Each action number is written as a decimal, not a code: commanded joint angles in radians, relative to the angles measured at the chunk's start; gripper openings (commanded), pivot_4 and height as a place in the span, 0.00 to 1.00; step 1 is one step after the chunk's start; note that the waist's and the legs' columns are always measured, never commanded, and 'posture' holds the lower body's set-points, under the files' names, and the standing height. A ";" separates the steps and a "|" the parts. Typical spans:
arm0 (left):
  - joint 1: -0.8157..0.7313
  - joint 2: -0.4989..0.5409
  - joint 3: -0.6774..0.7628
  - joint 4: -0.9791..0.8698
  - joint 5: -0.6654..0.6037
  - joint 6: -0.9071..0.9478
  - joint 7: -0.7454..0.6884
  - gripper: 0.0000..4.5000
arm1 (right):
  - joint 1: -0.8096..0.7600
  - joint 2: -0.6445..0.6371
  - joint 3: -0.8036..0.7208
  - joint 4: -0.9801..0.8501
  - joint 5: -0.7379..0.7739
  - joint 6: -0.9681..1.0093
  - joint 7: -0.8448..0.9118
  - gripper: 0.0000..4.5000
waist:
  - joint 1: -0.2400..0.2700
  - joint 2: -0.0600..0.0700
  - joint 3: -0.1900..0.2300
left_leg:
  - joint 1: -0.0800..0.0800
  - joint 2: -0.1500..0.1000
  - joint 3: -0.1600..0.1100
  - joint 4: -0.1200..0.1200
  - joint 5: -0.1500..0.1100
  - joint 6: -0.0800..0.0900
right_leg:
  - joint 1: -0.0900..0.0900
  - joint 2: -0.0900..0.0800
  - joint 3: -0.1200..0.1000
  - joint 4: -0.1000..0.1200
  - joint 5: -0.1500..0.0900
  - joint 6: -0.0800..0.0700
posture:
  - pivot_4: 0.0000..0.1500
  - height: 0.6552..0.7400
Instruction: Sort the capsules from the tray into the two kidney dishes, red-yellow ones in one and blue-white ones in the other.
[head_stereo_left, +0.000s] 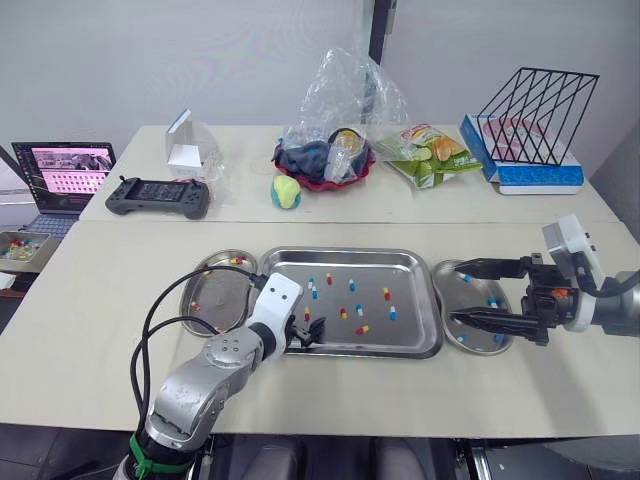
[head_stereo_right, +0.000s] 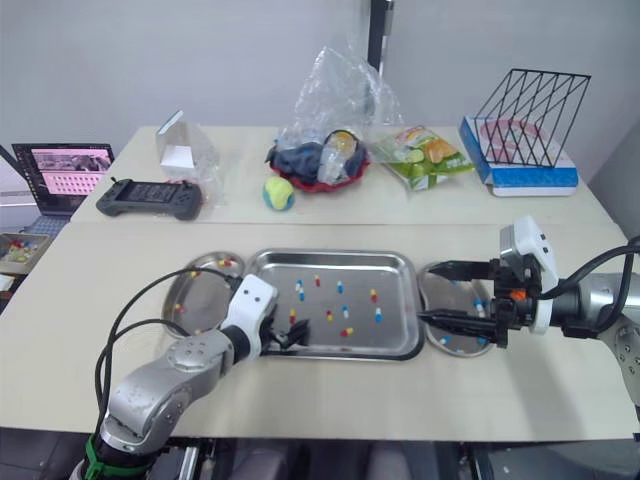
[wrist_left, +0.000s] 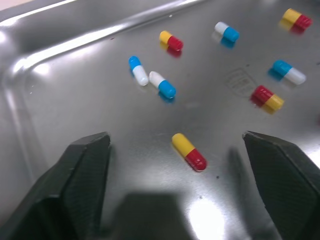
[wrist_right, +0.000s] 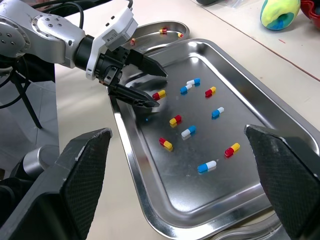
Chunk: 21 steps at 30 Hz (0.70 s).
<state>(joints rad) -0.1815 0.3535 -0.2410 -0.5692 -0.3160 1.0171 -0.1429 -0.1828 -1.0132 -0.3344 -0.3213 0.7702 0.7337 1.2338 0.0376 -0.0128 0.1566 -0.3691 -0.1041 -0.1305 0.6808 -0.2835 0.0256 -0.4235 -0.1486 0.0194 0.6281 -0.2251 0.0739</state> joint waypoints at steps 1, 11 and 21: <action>0.001 -0.011 0.004 -0.018 0.009 0.032 0.002 0.67 | -0.010 -0.019 -0.030 -0.018 0.024 0.002 -0.002 1.00 | 0.000 0.000 0.000 | 0.000 0.000 0.000 0.000 0.001 -0.001 | 0.000 0.000 0.000 0.000 0.000 0.000 | 1.00 1.00; -0.012 -0.020 0.008 -0.006 0.026 0.039 -0.005 0.01 | -0.029 -0.016 -0.012 -0.009 0.013 -0.006 -0.010 1.00 | 0.001 0.000 0.000 | 0.000 0.000 0.000 0.000 0.001 -0.002 | 0.000 0.000 0.000 0.000 0.000 0.000 | 1.00 1.00; -0.058 -0.016 0.123 -0.046 -0.035 -0.050 -0.106 0.01 | -0.044 -0.002 0.010 0.003 0.001 -0.024 -0.020 1.00 | 0.001 -0.001 0.000 | 0.000 0.000 0.000 0.000 0.002 -0.004 | 0.000 0.000 0.000 0.000 0.000 0.000 | 1.00 1.00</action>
<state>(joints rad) -0.2219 0.3371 -0.1515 -0.5721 -0.3293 1.0045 -0.2246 -0.2121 -1.0120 -0.3181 -0.3119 0.7676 0.7295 1.2165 0.0384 -0.0136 0.1571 -0.3693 -0.1040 -0.1302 0.6808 -0.2805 0.0205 -0.4236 -0.1486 0.0193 0.6278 -0.2251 0.0739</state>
